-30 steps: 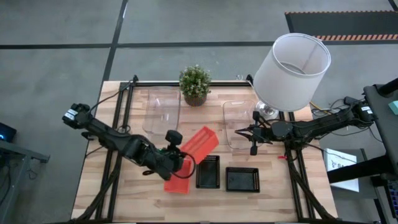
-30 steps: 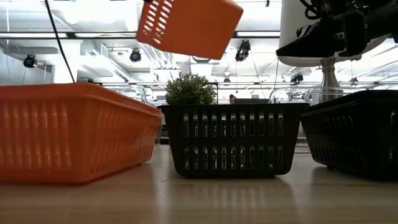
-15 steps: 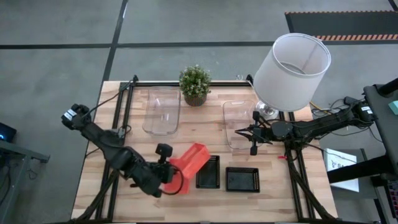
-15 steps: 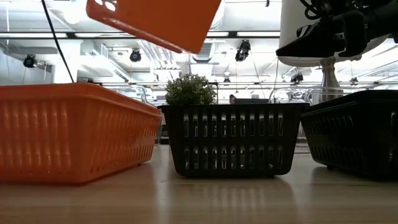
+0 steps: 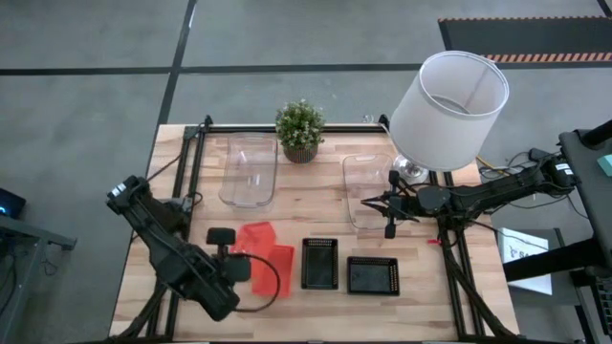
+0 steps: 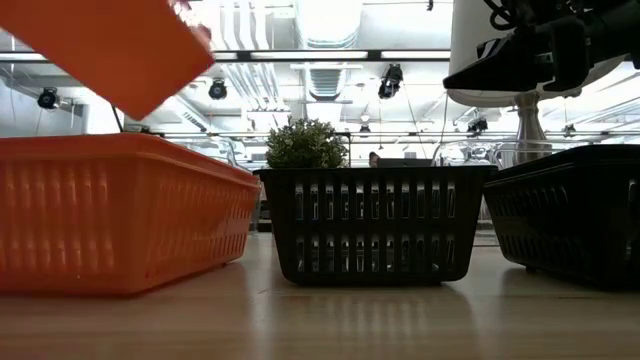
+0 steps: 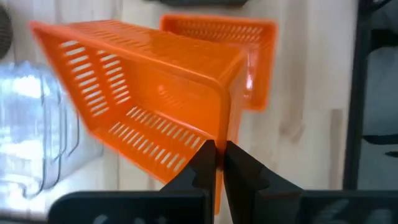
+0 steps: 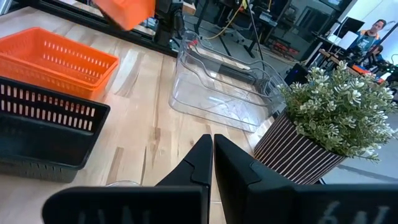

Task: Stack baskets by color
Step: Stack the top orange bin on the bottom orange bins

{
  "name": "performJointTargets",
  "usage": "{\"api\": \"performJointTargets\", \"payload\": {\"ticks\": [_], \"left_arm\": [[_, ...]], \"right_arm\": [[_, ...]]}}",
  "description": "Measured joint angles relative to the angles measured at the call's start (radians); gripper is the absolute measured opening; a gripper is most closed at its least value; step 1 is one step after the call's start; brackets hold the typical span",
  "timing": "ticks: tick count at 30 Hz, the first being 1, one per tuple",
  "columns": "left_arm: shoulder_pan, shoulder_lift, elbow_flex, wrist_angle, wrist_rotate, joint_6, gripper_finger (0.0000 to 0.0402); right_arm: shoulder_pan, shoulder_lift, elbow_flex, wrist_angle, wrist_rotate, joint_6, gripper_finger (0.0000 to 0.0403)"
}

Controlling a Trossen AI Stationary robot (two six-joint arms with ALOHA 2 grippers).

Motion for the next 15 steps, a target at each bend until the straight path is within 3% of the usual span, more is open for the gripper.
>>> {"api": "performJointTargets", "payload": {"ticks": [5, 15], "left_arm": [[0.005, 0.093, 0.092, -0.006, -0.019, 0.079, 0.0000], [0.013, 0.185, 0.094, -0.009, -0.063, 0.125, 0.0000]], "right_arm": [[0.000, 0.000, 0.000, -0.001, 0.008, -0.004, 0.0009], [0.000, 0.000, 0.000, -0.002, 0.008, -0.030, 0.0009]]}}
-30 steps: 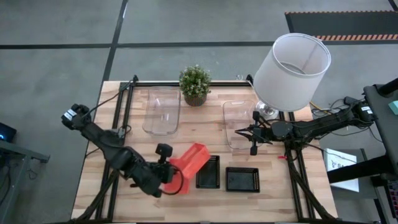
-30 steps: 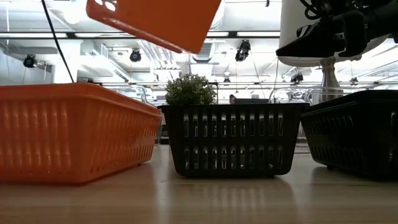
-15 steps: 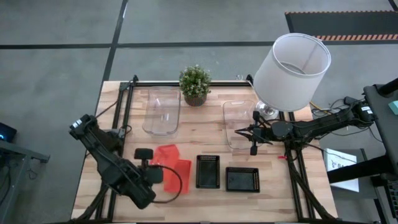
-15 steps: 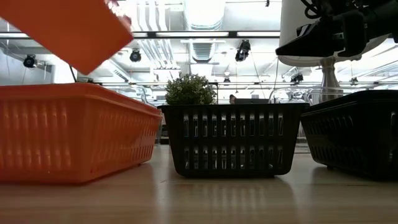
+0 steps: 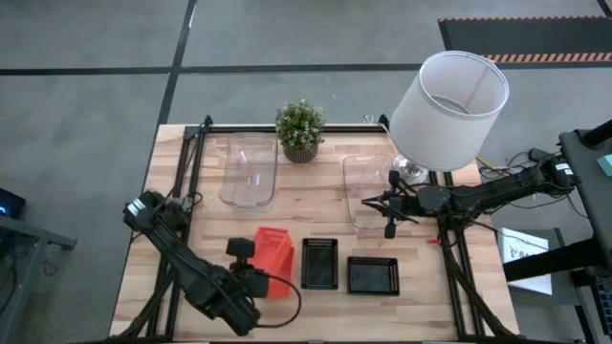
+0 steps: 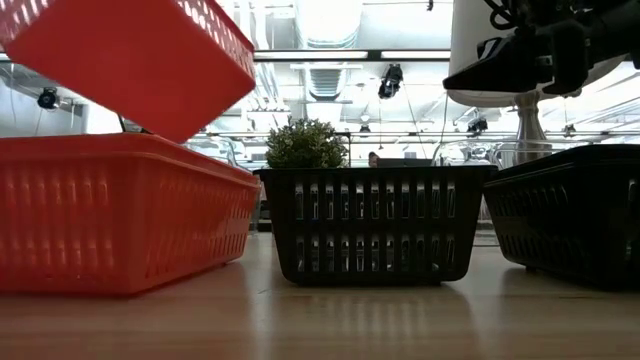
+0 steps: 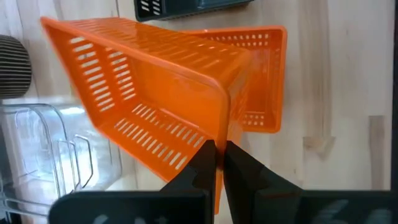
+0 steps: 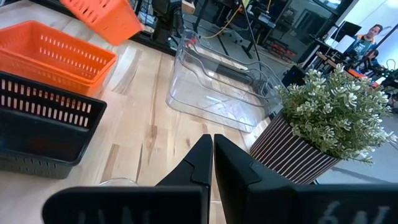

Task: Stack baskets by color
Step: Stack the top orange bin on the bottom orange bins

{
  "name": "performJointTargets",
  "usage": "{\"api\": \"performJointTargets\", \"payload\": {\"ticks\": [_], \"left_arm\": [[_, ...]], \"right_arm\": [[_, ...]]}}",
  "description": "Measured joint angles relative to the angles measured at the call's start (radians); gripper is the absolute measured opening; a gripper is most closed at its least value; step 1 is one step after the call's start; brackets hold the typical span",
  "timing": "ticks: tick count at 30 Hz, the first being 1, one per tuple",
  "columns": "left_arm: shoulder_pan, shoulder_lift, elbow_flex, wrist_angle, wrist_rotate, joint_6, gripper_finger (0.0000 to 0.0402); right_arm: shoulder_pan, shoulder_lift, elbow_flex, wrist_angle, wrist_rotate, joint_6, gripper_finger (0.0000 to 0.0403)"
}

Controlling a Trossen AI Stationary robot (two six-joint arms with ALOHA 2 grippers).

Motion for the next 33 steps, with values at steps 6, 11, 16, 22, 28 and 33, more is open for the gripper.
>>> {"api": "performJointTargets", "payload": {"ticks": [6, 11, 16, 22, 28, 33], "left_arm": [[0.013, 0.029, -0.002, 0.014, 0.000, 0.010, 0.0000], [0.017, 0.045, -0.003, 0.029, 0.004, 0.010, 0.0000], [0.018, 0.045, -0.004, 0.085, 0.013, 0.010, 0.0000], [0.022, 0.045, -0.004, 0.113, 0.056, 0.009, 0.0000], [0.026, 0.045, -0.005, 0.122, 0.060, 0.009, 0.0000], [0.036, 0.045, -0.007, 0.131, 0.064, 0.008, 0.0018]], "right_arm": [[0.000, 0.006, 0.000, -0.010, 0.000, 0.008, 0.0009], [0.000, 0.022, 0.000, -0.010, 0.000, 0.008, 0.0009], [0.000, 0.028, -0.001, -0.009, 0.000, 0.007, 0.0009], [0.000, 0.029, -0.001, -0.007, 0.000, 0.008, 0.0009], [0.000, 0.032, -0.002, -0.006, 0.000, 0.011, 0.0009], [0.000, 0.032, -0.002, -0.006, 0.000, 0.011, 0.0009]]}}
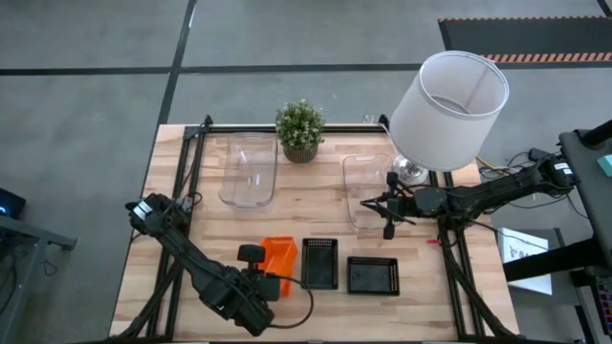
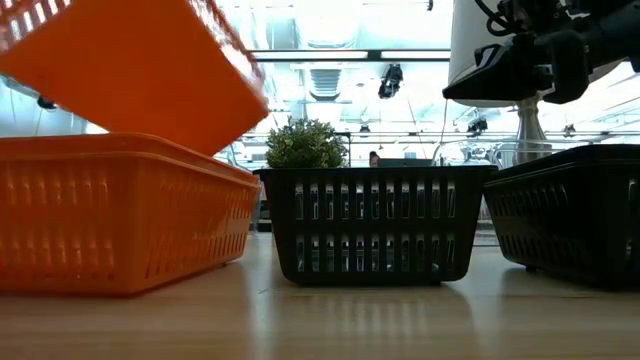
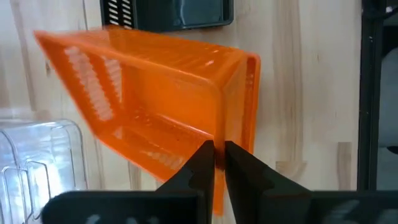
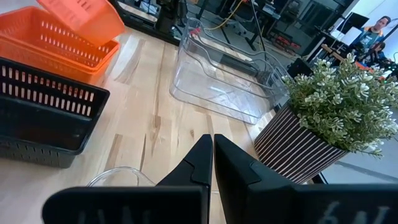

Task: Stack baskets by color
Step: Stack the top orange bin on the bottom orange bins, then stack the left black bin on the right black bins

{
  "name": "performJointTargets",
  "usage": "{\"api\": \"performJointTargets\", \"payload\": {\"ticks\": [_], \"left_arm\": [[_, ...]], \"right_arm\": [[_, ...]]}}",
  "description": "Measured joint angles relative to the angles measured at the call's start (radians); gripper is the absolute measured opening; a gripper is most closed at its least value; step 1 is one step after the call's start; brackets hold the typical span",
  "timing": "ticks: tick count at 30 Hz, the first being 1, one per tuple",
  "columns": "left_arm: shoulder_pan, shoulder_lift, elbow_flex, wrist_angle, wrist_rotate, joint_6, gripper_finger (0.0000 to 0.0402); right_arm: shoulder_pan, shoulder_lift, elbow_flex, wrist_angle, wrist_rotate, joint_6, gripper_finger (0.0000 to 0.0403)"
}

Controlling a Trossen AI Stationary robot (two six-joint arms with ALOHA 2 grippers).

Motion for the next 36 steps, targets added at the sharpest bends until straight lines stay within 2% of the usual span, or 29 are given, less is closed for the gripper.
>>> {"api": "performJointTargets", "payload": {"ticks": [7, 15, 20, 23, 27, 36], "left_arm": [[0.011, 0.000, -0.026, 0.047, 0.021, 0.000, 0.0051], [0.019, -0.001, -0.062, 0.127, 0.017, 0.012, 0.0059], [0.019, -0.001, -0.086, 0.161, -0.100, 0.108, 0.0058], [0.019, -0.010, -0.125, 0.205, -0.185, 0.229, 0.0058], [0.023, -0.077, -0.277, 0.404, -0.293, 0.470, 0.0058], [0.125, -0.414, -0.852, 1.149, -0.299, 0.941, 0.0058]], "right_arm": [[0.000, 0.000, 0.000, 0.000, 0.000, -0.001, 0.0009], [0.000, 0.000, 0.000, 0.000, 0.000, -0.003, 0.0009], [0.000, 0.000, 0.000, 0.000, -0.028, 0.006, 0.0009], [0.000, 0.000, 0.000, 0.000, -0.058, 0.023, 0.0009], [0.000, 0.000, 0.000, -0.001, -0.061, 0.049, 0.0009], [0.025, 0.000, -0.001, 0.028, -0.060, 0.101, 0.0009]]}}
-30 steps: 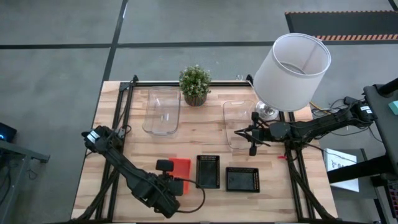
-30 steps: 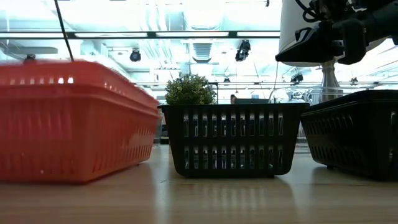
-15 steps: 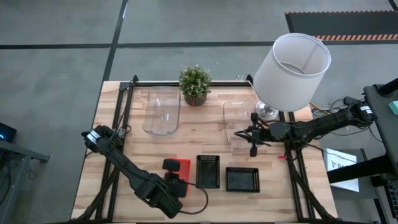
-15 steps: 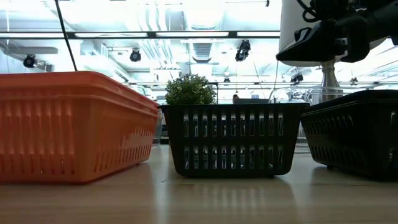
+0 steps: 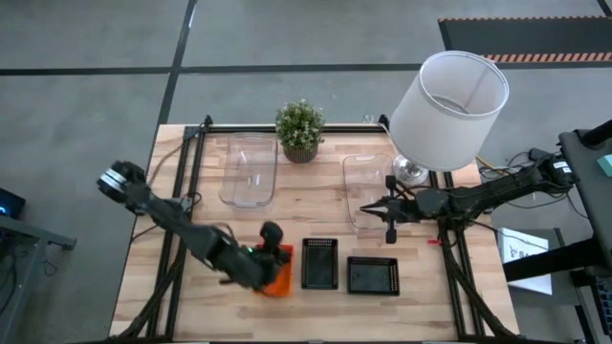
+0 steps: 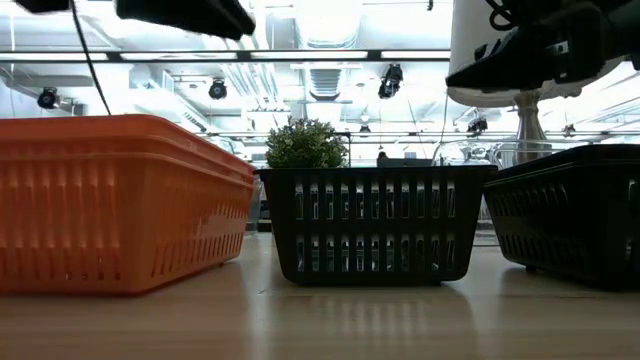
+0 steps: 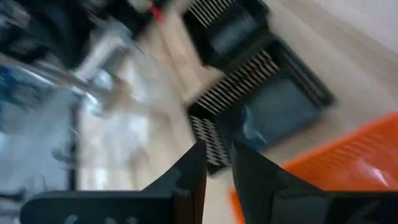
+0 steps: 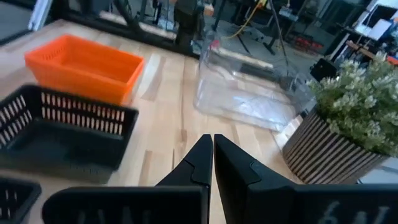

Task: Stack baskets by color
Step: Stack the left black bin on the right black bins

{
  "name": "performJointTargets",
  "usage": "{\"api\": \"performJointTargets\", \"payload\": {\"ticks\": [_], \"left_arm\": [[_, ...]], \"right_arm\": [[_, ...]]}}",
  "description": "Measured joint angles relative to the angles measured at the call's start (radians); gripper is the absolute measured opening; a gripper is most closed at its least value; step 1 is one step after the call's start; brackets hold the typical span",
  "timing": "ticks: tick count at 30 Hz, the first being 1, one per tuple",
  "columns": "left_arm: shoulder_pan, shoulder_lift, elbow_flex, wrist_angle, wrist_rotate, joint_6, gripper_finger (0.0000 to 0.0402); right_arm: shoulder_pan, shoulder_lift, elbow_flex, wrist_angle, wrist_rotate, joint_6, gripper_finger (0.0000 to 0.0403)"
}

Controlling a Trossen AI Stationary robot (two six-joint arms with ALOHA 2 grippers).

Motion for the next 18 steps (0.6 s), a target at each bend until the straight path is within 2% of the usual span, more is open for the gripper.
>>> {"api": "performJointTargets", "payload": {"ticks": [5, 10, 18], "left_arm": [[0.071, -0.217, -0.262, 0.388, 0.000, 0.225, 0.0058], [0.114, -0.404, -0.444, 0.630, 0.000, 0.383, 0.0058], [0.123, -0.633, -0.582, 0.683, -0.008, 0.503, 0.0058]], "right_arm": [[-0.001, 0.006, 0.055, 0.001, 0.010, 0.025, 0.0009], [0.011, 0.062, 0.144, -0.074, 0.010, 0.071, 0.0009], [0.071, 0.243, 0.346, -0.198, 0.008, 0.092, 0.0009]]}}
